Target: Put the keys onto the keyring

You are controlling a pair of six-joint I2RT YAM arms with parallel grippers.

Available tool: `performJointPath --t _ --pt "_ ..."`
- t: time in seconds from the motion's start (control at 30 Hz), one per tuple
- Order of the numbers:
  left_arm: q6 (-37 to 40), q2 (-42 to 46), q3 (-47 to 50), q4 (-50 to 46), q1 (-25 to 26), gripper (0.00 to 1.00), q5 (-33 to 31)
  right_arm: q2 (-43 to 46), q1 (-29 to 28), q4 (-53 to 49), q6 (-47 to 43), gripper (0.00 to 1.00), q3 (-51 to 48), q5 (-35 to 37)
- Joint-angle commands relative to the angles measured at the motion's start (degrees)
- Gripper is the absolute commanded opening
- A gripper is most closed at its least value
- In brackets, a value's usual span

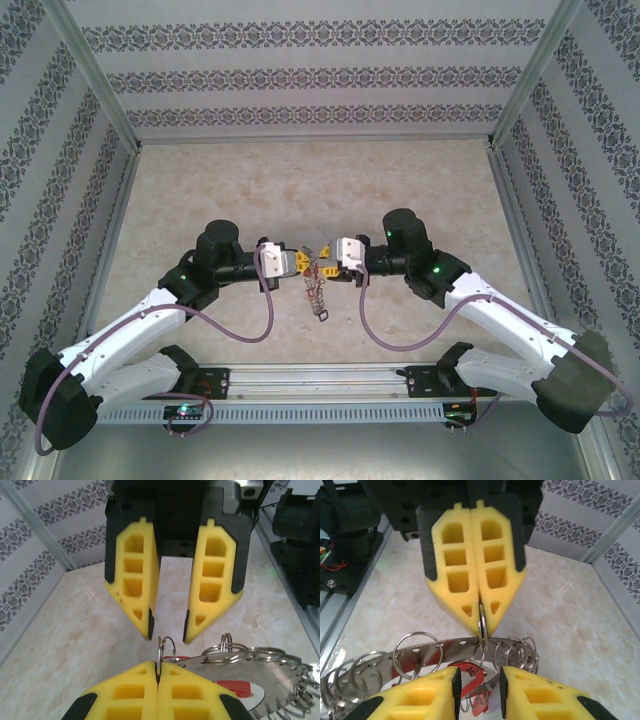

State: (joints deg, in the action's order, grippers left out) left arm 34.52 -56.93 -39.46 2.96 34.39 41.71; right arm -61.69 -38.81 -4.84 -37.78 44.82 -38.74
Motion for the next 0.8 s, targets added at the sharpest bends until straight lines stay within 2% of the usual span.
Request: performJointPath --t 0.0,0.07,0.2,0.43,0.77 --pt "0.41 -0.27 -2.85 1.74 -0.02 0.0 4.32 0.16 -0.82 -1.58 -2.87 0.28 1.1 -0.08" --pt "0.48 -0.54 -3.01 1.46 -0.03 0.0 5.65 -0.07 -1.34 -1.21 -2.3 0.28 1.6 1.01" --pt "1.23 -1.11 -3.49 0.24 -0.03 0.0 8.4 -0.83 -1.8 -2.86 -2.61 0.2 3.42 0.79" --pt "2.03 -1.54 -3.95 -1.07 -0.03 0.0 10.61 -0.89 -2.8 -3.32 -2.81 0.15 3.7 0.6" --pt "1.69 -1.87 -4.02 -1.01 -0.02 0.0 11.38 1.08 -3.49 -3.53 -5.34 0.17 2.95 -0.73"
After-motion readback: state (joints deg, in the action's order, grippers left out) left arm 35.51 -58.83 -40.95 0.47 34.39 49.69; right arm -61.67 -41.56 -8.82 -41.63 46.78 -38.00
